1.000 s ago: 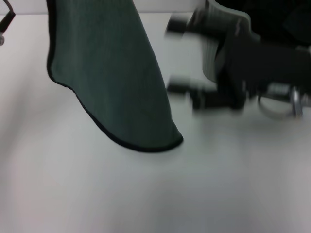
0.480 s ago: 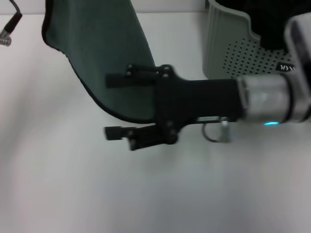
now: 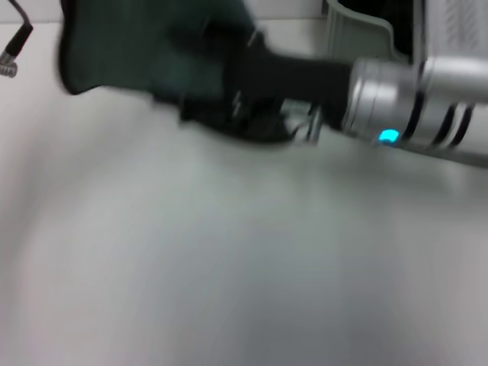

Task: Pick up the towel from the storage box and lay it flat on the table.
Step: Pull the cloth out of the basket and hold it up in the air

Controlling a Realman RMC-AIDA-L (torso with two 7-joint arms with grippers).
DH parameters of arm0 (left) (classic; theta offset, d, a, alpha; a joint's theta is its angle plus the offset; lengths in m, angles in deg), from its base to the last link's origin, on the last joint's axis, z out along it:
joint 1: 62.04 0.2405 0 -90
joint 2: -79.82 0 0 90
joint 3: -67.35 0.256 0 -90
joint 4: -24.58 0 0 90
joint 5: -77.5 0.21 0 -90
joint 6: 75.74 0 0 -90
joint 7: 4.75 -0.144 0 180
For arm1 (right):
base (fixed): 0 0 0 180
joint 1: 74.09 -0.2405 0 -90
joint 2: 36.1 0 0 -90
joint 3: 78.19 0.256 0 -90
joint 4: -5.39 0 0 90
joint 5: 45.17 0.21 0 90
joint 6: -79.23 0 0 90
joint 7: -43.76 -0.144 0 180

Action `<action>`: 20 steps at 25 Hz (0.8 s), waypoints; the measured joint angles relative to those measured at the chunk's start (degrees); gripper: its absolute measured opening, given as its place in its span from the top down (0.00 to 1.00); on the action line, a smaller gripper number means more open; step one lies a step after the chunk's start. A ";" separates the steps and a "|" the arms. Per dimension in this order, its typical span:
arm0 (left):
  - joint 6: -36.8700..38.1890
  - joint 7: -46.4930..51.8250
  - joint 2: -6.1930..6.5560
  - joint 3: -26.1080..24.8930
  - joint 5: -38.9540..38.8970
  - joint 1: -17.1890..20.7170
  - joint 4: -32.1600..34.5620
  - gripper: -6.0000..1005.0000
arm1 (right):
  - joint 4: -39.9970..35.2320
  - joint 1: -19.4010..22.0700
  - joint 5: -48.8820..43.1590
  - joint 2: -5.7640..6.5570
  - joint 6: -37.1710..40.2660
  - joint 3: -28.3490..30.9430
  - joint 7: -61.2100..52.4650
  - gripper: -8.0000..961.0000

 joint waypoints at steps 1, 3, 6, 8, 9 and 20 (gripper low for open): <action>0.16 0.05 0.00 0.01 -0.20 0.15 -0.01 0.98 | -0.54 0.68 0.48 0.00 -1.01 1.18 0.02 0.16; 0.44 0.06 0.03 0.01 -0.36 0.37 -0.07 0.98 | -1.36 2.42 2.16 0.00 -2.42 4.30 -0.01 0.16; 0.64 0.06 0.05 0.01 -0.54 0.87 -0.09 0.98 | -1.53 4.18 5.31 0.04 -2.68 6.99 -0.03 0.16; 0.77 -0.09 0.06 0.00 -0.56 1.06 -0.09 0.98 | -1.22 4.78 6.19 0.09 -0.36 6.89 -0.08 0.16; 0.82 -0.19 0.06 0.00 -0.57 1.10 -0.10 0.98 | -0.94 4.84 6.16 0.17 1.61 6.40 -0.18 0.16; 0.92 -0.87 0.04 0.01 -0.58 -0.03 -2.00 0.98 | -0.61 1.81 6.35 0.01 8.09 -3.37 -0.30 0.16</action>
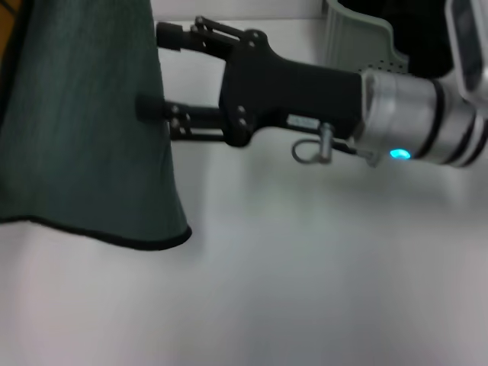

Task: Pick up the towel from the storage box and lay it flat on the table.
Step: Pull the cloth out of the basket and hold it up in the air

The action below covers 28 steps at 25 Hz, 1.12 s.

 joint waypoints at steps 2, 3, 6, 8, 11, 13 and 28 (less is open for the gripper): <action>0.08 -0.20 -0.04 0.04 0.01 -0.13 -0.26 0.98 | 1.13 -1.36 0.90 0.00 -1.08 0.07 -0.10 0.16; 0.13 -0.29 -0.07 0.06 0.03 -0.13 -0.30 0.98 | 1.67 -1.89 1.43 0.00 -1.23 0.11 -0.10 0.16; 0.17 -0.44 -0.11 0.13 0.02 -0.15 -0.57 0.98 | 2.49 -2.30 2.78 -0.01 -0.56 0.17 0.18 0.16; 0.18 -0.62 -0.12 0.15 -0.08 -0.10 -0.80 0.98 | 2.06 -1.36 3.17 -0.01 0.74 0.22 0.31 0.16; 0.17 -1.47 -0.14 0.17 -0.32 0.07 -0.84 0.98 | 0.84 0.92 3.27 0.00 2.99 0.61 0.41 0.17; 0.17 -1.91 -0.14 0.12 -0.35 0.08 -0.94 0.98 | -0.47 3.16 3.30 -0.01 4.19 1.45 0.95 0.17; -0.13 -3.92 -0.05 -0.30 -1.55 -0.09 -1.85 0.98 | -3.36 9.07 -1.60 0.16 15.23 4.15 2.77 0.17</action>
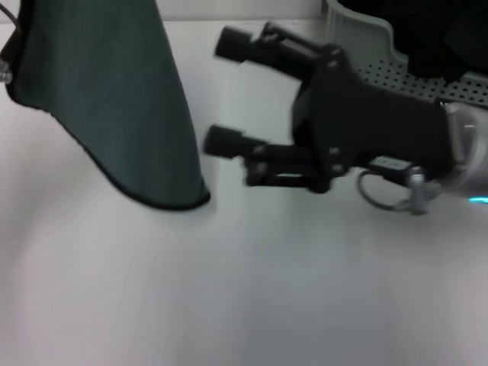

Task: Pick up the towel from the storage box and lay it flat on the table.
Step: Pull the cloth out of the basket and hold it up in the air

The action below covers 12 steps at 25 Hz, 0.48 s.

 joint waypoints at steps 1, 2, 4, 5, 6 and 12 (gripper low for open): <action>0.00 -0.20 -0.04 0.06 -0.01 -0.20 -0.06 0.98 | 0.26 -0.59 -0.25 -0.10 -1.45 -0.53 -0.01 0.17; -0.02 -0.31 -0.07 0.13 -0.01 -0.48 -0.15 0.98 | 0.57 -1.40 -0.25 -0.14 -3.12 -1.18 -0.02 0.17; -0.06 -0.36 -0.09 0.17 -0.03 -1.12 -0.50 0.98 | 1.50 -3.29 0.04 -0.15 -6.92 -2.89 -0.06 0.17; -0.08 -0.37 -0.09 0.18 -0.03 -1.39 -0.63 0.98 | 1.95 -4.23 0.31 -0.16 -8.51 -3.76 -0.08 0.17; -0.10 -0.37 -0.09 0.20 -0.03 -1.74 -0.78 0.98 | 2.48 -5.32 0.90 -0.16 -10.41 -4.75 -0.08 0.17; -0.06 -0.38 -0.09 0.33 -0.03 -3.33 -1.94 0.98 | 6.68 -10.97 6.60 -0.17 -17.03 -9.45 -0.01 0.18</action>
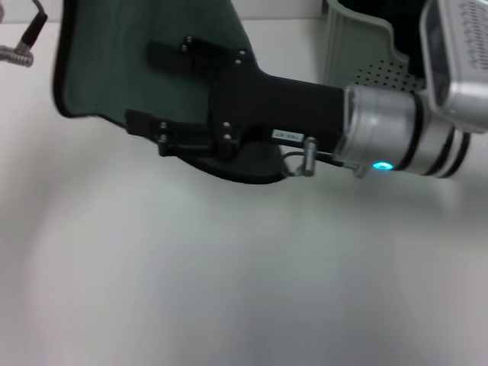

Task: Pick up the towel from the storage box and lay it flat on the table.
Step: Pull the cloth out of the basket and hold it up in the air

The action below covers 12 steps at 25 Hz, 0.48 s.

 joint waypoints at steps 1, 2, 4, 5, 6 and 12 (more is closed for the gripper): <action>0.03 0.00 0.00 0.07 0.00 -0.24 -0.19 0.98 | 0.70 -0.75 0.84 0.00 -0.24 -0.85 -0.09 0.18; 0.06 0.00 -0.01 0.21 0.00 -0.48 -0.32 0.98 | 1.16 -1.26 1.67 0.01 -0.68 -1.63 -0.15 0.18; 0.07 0.00 -0.04 0.44 0.00 -0.62 -0.36 0.98 | 1.65 -1.83 3.19 0.00 -2.48 -3.40 -0.13 0.18; 0.08 0.00 -0.04 0.51 -0.01 -0.65 -0.36 0.98 | 1.61 -1.89 3.64 -0.01 -3.61 -3.94 -0.02 0.18; 0.09 0.00 -0.05 0.56 -0.03 -0.66 -0.36 0.98 | 1.46 -1.79 3.87 0.00 -4.69 -4.07 0.12 0.18; 0.34 0.21 -0.08 0.77 -0.15 -0.27 -0.36 0.98 | 1.71 -0.37 5.18 0.00 -6.30 -1.26 0.47 0.18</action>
